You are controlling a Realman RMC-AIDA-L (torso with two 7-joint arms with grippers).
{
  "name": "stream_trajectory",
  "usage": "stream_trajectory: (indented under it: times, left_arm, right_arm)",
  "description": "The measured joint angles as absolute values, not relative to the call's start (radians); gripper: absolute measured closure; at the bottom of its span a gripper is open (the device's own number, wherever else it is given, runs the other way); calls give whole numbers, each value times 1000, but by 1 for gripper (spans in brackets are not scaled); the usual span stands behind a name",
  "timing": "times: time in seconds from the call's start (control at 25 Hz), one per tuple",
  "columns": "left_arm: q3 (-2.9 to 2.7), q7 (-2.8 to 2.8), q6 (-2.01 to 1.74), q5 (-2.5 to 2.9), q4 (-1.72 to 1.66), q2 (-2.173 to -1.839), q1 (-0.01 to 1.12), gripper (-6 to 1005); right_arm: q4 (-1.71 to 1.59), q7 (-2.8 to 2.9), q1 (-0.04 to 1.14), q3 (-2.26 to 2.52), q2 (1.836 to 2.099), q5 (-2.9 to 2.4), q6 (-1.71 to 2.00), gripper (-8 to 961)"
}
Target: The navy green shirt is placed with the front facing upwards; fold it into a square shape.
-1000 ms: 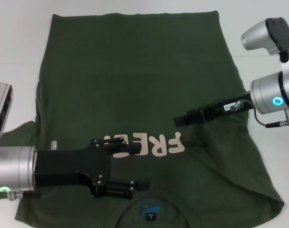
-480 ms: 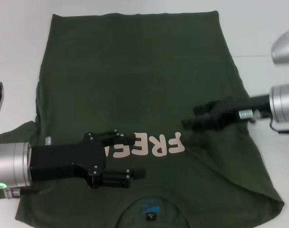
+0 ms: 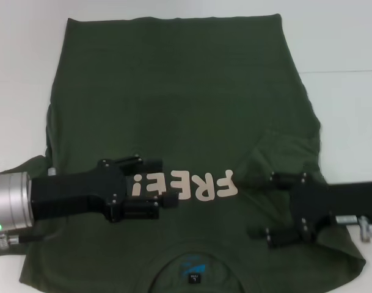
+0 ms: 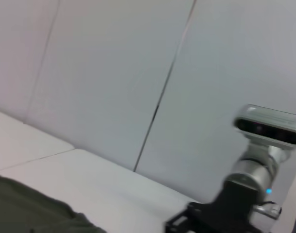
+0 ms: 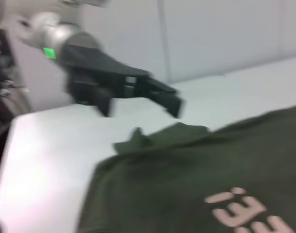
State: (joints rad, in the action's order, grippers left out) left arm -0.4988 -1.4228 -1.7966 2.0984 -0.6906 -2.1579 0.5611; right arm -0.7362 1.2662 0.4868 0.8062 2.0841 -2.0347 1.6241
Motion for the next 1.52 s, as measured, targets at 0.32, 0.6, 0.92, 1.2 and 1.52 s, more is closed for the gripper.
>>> stream_trajectory:
  times: [0.32,0.6,0.92,1.2,1.52]
  left_arm:
    - [-499,-1573,-1756,2117,-779,-2159,530,93]
    - [-494,-1868,-1697,2202,-987,-2157,465,93]
    - [-443,-2156,-1783,2367,-1263,-2154,417,93]
    - [-442,-2390,-1860,2506,-1409,-2146,421,93]
    - [-442,-2554,-1858,2616,-1404,-2135,444,93]
  right_arm:
    - [-732,1179,431,805,2086,-2034,1713,8]
    - [-694,1141,438,804,2092,-2025,1695,8]
    - [-625,1114,471,804,2094,-2011,1654,8]
    - [-602,1111,489,811,2095,-1989,1649,8]
    - [-546,1069,511,804,2095,-1972,1639,7]
